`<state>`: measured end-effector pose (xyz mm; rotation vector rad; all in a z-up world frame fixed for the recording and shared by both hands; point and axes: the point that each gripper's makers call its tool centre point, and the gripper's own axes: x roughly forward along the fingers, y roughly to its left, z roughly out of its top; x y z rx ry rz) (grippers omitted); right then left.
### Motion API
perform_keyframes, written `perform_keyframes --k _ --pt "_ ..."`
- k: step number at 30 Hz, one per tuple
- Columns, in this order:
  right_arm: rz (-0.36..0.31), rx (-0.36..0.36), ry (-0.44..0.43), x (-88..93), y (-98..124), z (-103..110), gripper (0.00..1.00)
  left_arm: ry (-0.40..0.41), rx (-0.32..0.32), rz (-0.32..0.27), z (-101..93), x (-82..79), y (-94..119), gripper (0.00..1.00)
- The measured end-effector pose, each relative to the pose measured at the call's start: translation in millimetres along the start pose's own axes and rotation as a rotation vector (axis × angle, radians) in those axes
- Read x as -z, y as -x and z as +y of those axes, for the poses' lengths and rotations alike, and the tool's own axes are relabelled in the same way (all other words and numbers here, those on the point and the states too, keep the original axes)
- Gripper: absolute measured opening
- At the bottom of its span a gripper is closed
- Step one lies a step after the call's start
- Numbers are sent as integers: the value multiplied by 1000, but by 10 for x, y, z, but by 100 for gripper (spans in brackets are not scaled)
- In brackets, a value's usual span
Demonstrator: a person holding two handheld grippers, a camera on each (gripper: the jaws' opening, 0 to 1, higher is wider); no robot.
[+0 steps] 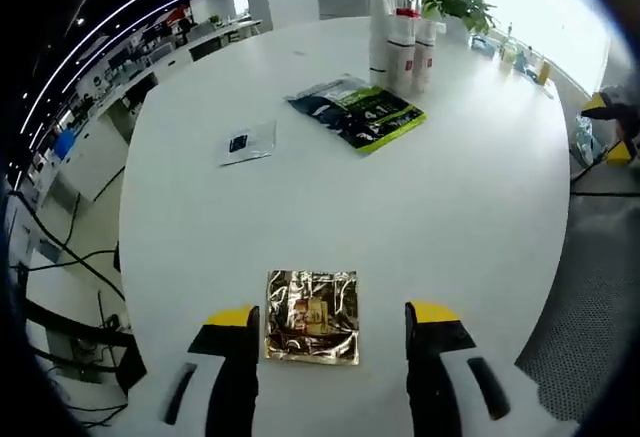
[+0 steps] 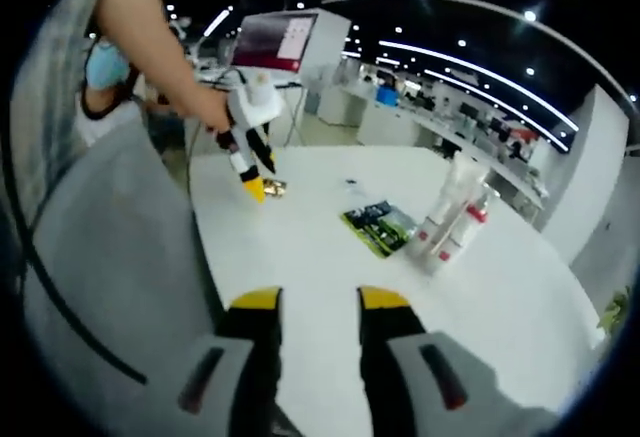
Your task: Arrange the skincare products in the storage area until every visible bottle or jar stands upright without overlapping.
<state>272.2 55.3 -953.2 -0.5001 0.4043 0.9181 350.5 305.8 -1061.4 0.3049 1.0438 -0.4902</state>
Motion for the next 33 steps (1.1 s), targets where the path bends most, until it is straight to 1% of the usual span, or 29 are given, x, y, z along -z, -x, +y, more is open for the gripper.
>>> perform_keyframes --k 4,6,8,9,10,13,15,17,18,19,20,23,24,25,27,30,33 --pt "11 -16 0 14 -21 31 27 10 5 14 89 1 -18 60" --pt "16 -20 -4 19 -26 34 27 32 34 21 98 27 -37 60" --pt "22 -21 -8 31 -35 32 27 19 42 31 119 77 -71 59" --pt "24 -20 -11 36 -38 29 27 3 49 -3 125 25 -71 59" --pt "26 -20 -12 41 -40 26 27 16 49 5 128 46 -69 58" --pt "35 -27 -18 52 -46 35 27 -2 50 -5 143 28 -82 56" --pt "40 -38 -9 60 -50 59 26 -8 62 -12 140 18 -87 55" --pt "43 -47 -3 63 -57 79 26 -19 71 -5 137 25 -78 49" --pt "45 -48 -1 67 -58 82 26 -27 75 -1 133 33 -74 42" --pt "46 -48 1 68 -58 80 26 -30 79 3 129 38 -67 40" --pt "47 -48 0 70 -58 79 26 -34 77 1 120 32 -64 40" --pt "50 -43 1 78 -53 68 26 -40 64 19 107 37 -53 39" --pt "51 -42 2 78 -52 68 26 -18 58 31 108 40 -52 39" --pt "51 -42 6 80 -50 69 26 -12 52 37 106 39 -50 37" --pt "52 -44 13 81 -48 79 26 -27 56 36 52 32 -47 35" --pt "46 -42 25 65 -38 84 26 -54 51 48 -23 40 -19 37" --pt "46 -37 29 66 -36 73 26 -69 63 19 -95 -9 28 37"
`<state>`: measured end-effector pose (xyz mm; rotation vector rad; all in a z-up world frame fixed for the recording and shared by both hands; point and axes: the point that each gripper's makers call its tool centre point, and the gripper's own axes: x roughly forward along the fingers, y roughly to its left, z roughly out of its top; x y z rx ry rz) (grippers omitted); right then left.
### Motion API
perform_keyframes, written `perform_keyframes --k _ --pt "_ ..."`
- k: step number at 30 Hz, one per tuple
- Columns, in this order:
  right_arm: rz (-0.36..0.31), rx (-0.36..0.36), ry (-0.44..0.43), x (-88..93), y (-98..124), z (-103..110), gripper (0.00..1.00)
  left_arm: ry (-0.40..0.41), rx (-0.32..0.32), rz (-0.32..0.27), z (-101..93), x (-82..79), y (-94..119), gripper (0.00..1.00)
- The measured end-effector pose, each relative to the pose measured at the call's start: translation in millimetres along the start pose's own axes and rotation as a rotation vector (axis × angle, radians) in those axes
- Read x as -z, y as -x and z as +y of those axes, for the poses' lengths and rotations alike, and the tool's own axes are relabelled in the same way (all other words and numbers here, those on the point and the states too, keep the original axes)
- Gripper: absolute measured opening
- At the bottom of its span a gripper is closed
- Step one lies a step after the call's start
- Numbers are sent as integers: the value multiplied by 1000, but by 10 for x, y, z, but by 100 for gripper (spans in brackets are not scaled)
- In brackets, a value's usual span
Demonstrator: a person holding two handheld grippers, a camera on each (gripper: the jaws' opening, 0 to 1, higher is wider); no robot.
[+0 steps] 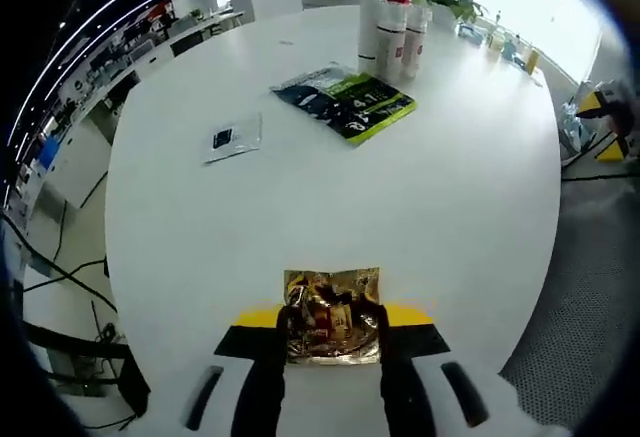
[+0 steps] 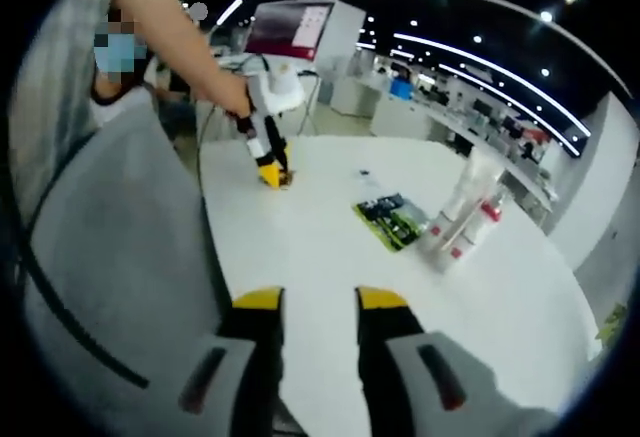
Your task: Arrange the skincare products in the storage area until every visible bottle or jar stands upright without overlapping.
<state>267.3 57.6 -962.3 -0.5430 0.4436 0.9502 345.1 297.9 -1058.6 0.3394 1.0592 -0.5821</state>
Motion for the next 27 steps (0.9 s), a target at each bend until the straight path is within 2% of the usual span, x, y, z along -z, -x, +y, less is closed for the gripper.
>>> perform_keyframes --k 2,6,8,11,14,16,17,19,23,27 --pt "-5 6 3 -12 7 -12 25 -7 -6 -19 -19 -43 58 37" --pt "-15 27 -9 -23 28 -63 25 26 17 -128 -177 -250 210 37" --pt "-19 30 -12 -30 30 -70 25 24 12 -149 -243 -308 271 38" --pt "-26 23 -5 -49 33 -49 25 31 24 -216 -482 -441 394 38" --pt "-41 7 -1 -81 43 -15 25 6 20 -229 -686 -450 436 38" --pt "-75 -4 1 -149 69 4 24 -9 23 -244 -865 -477 473 38" --pt "-72 -6 -3 -140 66 6 24 -59 15 -258 -967 -510 491 38" --pt "-61 -10 -10 -120 60 4 24 -77 32 -269 -1151 -530 509 38" --pt "-101 -26 -80 -185 81 -17 24 -112 42 -300 -1445 -577 535 38" --pt "-168 -71 -205 -300 134 -7 22 -108 61 -350 -1721 -615 537 39"
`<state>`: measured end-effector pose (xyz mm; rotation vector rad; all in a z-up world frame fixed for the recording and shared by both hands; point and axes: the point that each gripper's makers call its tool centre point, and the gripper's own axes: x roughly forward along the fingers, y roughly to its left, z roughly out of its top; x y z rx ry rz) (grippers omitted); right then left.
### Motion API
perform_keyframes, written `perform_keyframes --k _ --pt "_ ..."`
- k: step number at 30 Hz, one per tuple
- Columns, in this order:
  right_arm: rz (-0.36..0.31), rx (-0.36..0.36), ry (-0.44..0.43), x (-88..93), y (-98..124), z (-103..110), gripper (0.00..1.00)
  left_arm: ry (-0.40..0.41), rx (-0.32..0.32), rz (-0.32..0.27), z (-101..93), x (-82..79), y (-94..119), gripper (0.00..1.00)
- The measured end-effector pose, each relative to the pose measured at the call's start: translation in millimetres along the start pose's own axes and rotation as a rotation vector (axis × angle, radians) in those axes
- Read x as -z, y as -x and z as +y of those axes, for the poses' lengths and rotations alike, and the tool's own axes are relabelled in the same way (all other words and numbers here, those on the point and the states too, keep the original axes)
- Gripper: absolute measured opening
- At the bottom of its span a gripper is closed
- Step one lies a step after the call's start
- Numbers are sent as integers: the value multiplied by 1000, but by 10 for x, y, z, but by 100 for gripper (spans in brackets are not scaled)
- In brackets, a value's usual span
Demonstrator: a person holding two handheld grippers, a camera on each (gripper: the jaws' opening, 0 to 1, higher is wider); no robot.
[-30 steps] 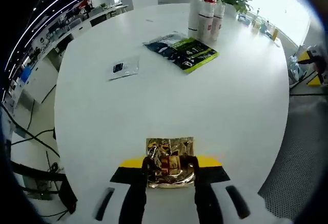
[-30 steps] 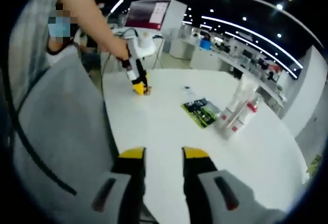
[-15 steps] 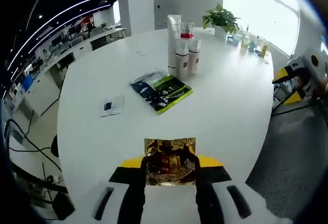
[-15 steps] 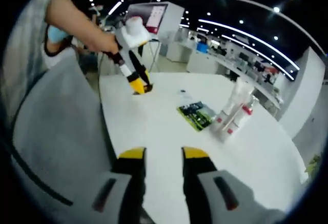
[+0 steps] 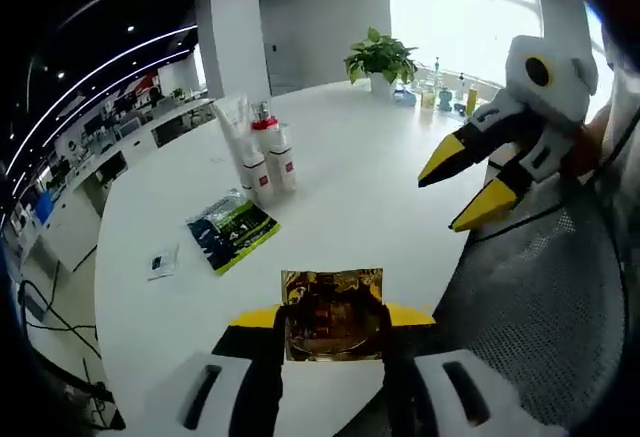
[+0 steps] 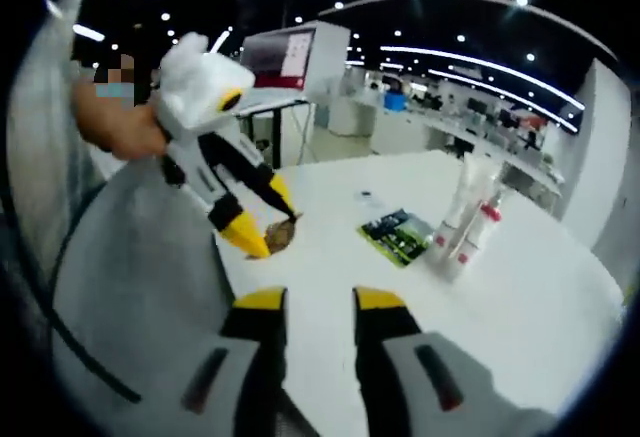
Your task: Arrange the skincare products in the storage area until every visible bottle or jar stands upright without overlapping.
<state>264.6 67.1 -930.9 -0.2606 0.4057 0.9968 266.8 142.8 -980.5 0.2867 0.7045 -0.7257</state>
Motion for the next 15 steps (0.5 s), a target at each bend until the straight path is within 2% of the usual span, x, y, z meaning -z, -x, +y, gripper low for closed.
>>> perform_keyframes --k 2,4,7,9,12,14,15 --pt "-16 -26 -22 -29 10 36 21 -7 9 -10 -122 8 -24 39" --pt "-2 -60 -54 -5 5 99 21 -29 38 -23 -254 -5 -36 39" --pt "3 -89 -77 -2 -25 158 21 -63 48 -26 -278 -35 -35 39" --pt "22 -132 -148 25 -62 210 21 -54 44 -44 -266 -62 -32 39" --pt "47 -164 -305 67 -122 209 22 -78 38 -63 -285 -87 -22 39" --pt "46 -98 -346 86 -162 88 22 -103 49 -71 -333 -102 -25 39" --pt "24 -105 -399 49 -180 97 22 -120 56 -73 -354 -106 -30 39"
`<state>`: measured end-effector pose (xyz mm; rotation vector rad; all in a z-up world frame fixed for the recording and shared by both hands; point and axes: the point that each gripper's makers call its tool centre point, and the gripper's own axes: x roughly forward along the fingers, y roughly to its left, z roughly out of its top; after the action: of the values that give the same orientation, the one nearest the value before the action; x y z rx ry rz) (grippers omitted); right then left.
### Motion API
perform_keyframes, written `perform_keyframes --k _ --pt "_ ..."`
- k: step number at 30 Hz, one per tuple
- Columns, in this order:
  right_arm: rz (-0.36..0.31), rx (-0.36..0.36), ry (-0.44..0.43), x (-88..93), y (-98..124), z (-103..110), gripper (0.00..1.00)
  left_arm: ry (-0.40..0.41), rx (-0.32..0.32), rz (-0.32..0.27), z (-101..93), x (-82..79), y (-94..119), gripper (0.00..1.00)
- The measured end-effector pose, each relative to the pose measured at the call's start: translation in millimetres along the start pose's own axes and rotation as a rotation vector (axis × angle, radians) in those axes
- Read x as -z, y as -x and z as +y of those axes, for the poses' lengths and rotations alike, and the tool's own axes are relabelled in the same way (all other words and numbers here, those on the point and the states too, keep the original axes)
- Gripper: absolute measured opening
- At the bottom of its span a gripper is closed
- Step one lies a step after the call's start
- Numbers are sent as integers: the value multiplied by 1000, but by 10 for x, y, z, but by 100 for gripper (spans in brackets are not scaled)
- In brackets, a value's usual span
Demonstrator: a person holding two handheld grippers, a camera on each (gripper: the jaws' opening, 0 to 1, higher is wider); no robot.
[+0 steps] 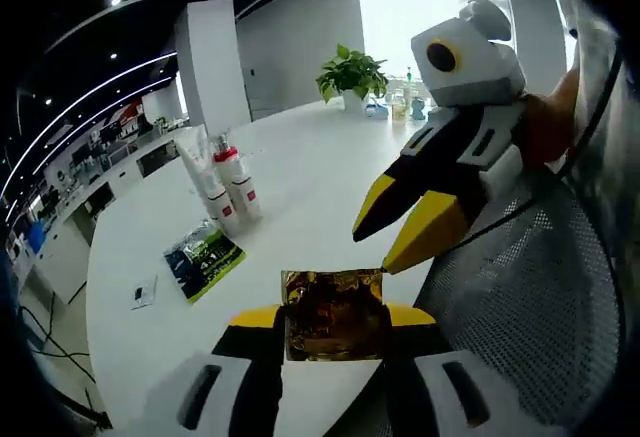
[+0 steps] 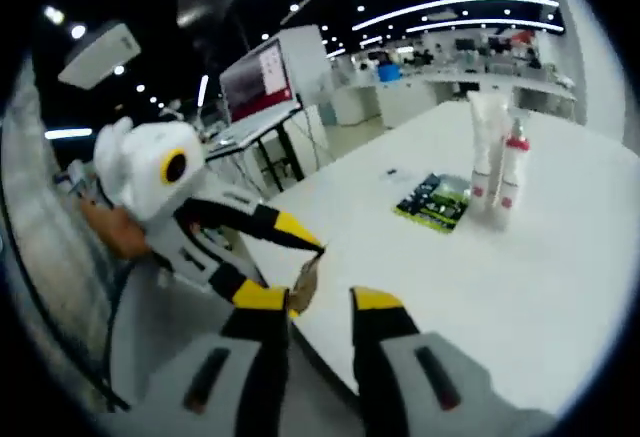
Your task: Arrange the skincare products in the storage area until every visible bottle or jar stands upright without overlapping.
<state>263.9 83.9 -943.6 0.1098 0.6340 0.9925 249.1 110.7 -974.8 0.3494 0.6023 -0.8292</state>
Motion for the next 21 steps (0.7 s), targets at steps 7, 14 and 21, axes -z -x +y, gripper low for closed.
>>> perform_keyframes --k 7,14,21 --pt "52 -52 -114 146 -134 119 19 -102 57 6 -194 -19 -55 39" --pt "131 -29 -99 308 -141 66 2 -184 89 -7 -310 -55 -67 39" --pt "119 -36 -155 298 -129 27 0 -135 90 -10 -278 -59 -79 39"
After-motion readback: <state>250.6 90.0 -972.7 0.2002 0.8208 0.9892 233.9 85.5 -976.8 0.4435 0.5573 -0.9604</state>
